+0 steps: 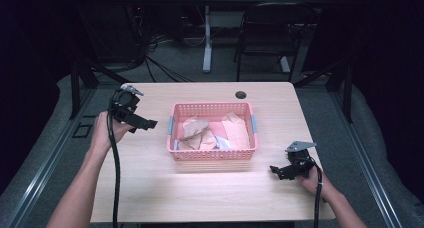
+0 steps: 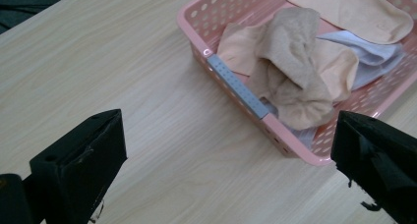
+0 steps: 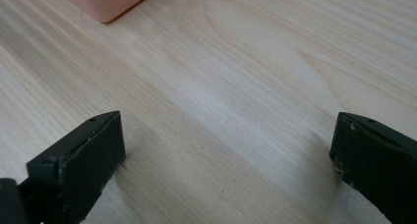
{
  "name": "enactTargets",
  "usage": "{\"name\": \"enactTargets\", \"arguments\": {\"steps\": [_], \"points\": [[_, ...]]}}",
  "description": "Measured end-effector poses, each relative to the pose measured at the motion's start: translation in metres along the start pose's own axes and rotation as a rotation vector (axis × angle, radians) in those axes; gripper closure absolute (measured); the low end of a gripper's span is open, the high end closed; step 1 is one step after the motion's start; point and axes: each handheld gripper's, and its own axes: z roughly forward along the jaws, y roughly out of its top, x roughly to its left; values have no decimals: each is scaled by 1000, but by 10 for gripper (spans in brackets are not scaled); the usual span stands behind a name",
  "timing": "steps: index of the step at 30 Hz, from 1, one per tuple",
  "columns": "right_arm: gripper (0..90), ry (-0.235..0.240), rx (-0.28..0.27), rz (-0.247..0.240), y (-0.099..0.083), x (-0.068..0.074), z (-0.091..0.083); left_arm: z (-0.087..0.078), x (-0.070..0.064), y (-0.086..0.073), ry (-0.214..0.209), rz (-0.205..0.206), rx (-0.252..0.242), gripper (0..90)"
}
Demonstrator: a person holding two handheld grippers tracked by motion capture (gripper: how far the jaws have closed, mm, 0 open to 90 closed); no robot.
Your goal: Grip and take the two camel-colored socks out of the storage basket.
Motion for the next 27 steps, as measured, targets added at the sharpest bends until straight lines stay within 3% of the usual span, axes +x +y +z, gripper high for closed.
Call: {"name": "enactTargets", "arguments": {"steps": [9,27], "points": [[0,2,1,0,0,0,0,16,-13,27,-15,50,54,1],[0,0,7,-3,0,0,-1,54,-38,52,-61,122,129,27]]}}
